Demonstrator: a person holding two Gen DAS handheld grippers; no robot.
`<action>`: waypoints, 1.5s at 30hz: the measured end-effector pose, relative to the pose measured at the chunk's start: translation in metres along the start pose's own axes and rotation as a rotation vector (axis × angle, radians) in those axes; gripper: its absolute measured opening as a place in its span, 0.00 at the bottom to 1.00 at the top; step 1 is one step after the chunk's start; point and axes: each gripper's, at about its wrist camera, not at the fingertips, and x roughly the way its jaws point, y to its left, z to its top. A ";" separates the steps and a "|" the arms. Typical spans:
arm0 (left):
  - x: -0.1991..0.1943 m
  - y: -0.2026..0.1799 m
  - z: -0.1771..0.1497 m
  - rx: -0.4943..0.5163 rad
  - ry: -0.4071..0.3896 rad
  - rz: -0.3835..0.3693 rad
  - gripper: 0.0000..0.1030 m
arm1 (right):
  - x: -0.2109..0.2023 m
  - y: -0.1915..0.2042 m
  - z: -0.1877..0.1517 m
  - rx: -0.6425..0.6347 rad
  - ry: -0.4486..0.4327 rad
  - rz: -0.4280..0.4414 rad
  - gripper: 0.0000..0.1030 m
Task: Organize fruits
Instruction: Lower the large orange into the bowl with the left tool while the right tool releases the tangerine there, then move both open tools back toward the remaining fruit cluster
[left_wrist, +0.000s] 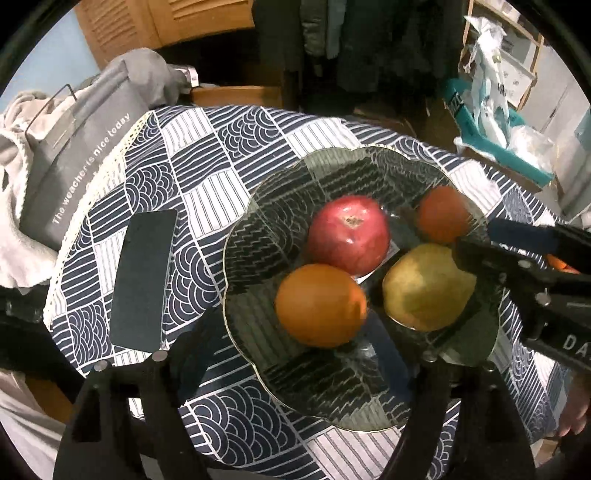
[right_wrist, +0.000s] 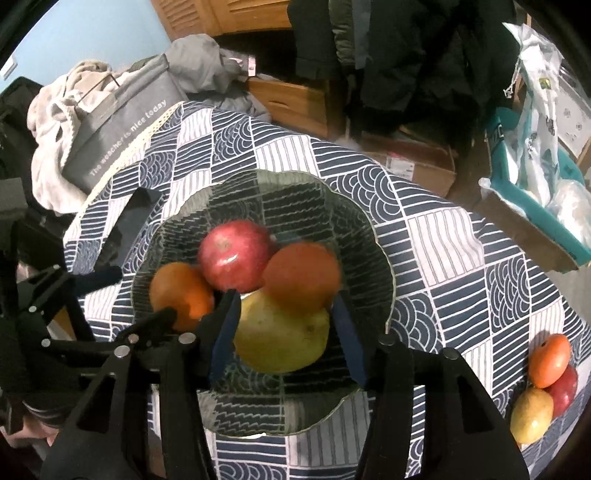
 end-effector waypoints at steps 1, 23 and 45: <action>0.000 0.000 0.000 -0.002 0.004 -0.004 0.79 | -0.001 0.000 0.000 -0.001 -0.001 -0.002 0.53; -0.059 -0.023 0.006 0.073 -0.126 -0.017 0.79 | -0.052 -0.010 -0.006 -0.001 -0.084 -0.129 0.53; -0.096 -0.084 0.003 0.184 -0.182 -0.110 0.79 | -0.121 -0.051 -0.047 0.080 -0.144 -0.267 0.65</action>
